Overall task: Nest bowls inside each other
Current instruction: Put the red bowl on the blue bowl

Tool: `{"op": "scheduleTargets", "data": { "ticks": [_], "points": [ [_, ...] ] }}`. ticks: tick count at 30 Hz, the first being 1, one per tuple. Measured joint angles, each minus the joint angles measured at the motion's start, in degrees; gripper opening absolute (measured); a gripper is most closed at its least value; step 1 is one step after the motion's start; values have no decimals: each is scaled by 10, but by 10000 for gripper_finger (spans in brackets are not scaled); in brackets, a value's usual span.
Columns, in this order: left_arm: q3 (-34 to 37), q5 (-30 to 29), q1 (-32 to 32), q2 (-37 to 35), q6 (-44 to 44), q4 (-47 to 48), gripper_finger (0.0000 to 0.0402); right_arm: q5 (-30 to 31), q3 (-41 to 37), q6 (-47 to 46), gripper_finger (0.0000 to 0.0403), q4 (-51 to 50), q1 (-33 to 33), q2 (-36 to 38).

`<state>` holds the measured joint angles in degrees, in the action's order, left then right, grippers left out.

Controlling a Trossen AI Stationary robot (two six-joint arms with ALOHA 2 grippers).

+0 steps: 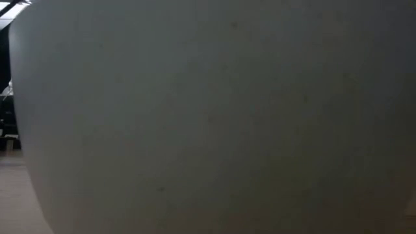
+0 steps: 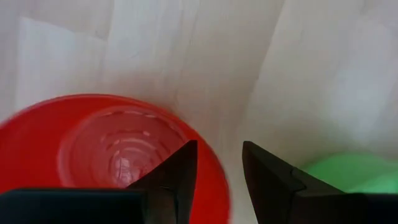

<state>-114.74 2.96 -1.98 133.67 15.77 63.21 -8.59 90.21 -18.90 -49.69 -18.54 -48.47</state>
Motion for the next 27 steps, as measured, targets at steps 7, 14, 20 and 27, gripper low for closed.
{"op": "scheduleTargets", "data": {
  "ticks": [7, 14, 20, 27],
  "points": [
    [0, -41, 0, 24, -12, 13, 55, 22, 0, -3, 153, 7, -26, -3],
    [0, -104, 2, -63, 2, 39, 4, 36, 0, -7, 153, 7, -43, -8],
    [0, -102, 87, -172, 83, 62, 3, 37, 0, 0, 153, 8, -55, -23],
    [0, -107, 257, -186, 260, 47, 3, 34, 0, 26, 153, 9, -76, -44]
  ]
}}
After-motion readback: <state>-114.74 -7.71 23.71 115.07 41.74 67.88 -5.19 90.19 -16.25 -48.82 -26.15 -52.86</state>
